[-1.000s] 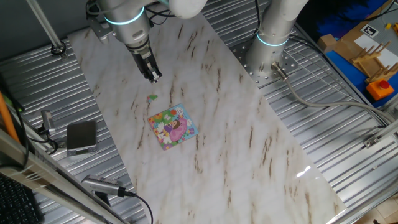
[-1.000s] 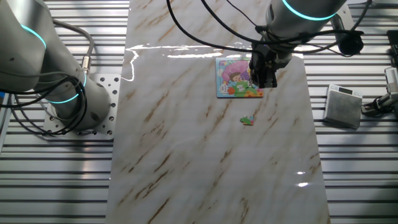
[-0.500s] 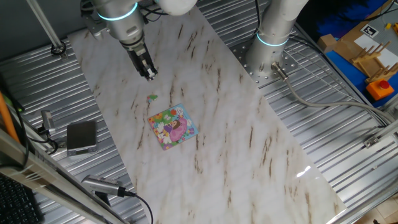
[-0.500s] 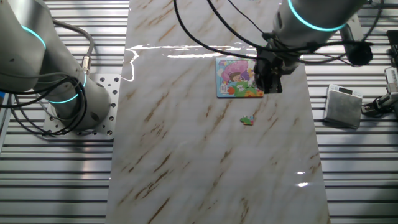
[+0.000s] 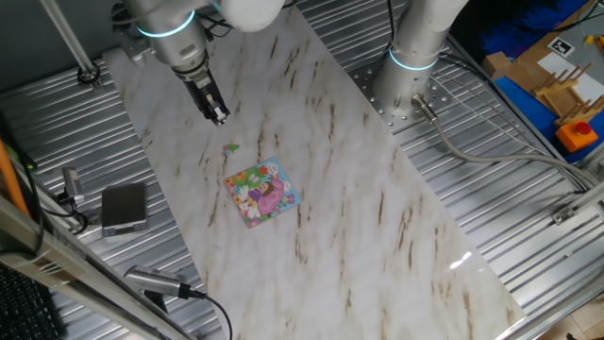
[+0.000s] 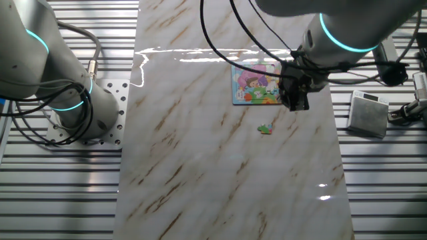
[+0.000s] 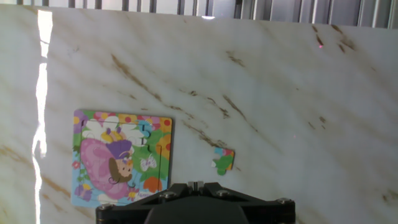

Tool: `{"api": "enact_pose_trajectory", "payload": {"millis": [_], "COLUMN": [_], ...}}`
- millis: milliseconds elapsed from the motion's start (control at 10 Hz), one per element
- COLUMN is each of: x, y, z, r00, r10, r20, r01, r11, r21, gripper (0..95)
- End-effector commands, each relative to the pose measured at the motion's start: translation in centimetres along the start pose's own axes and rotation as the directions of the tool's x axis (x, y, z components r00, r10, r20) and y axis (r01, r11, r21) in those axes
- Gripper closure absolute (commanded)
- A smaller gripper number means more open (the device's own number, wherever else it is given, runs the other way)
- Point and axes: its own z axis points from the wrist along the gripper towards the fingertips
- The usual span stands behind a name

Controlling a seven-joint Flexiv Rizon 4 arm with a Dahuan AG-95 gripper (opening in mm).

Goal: Assemble one piece of a puzzle

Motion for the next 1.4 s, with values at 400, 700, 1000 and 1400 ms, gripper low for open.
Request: {"api": "enact_pose_trajectory", "payload": {"millis": [400, 700, 1000, 1400], "x": [-0.1, -0.1, -0.1, -0.1], "y": [-1.0, -1.1, -1.2, -1.2], "z": [2.3, 3.5, 3.8, 3.8], "r00": [1.0, 0.999, 1.0, 0.998], "r10": [-0.017, -0.019, -0.01, -0.015], "r20": [0.016, 0.026, 0.029, 0.067], "r01": [0.017, 0.019, 0.01, 0.014], "r11": [1.0, 1.0, 1.0, 1.0], "r21": [0.0, 0.006, 0.009, 0.012], "gripper": [95.0, 95.0, 95.0, 95.0]}}
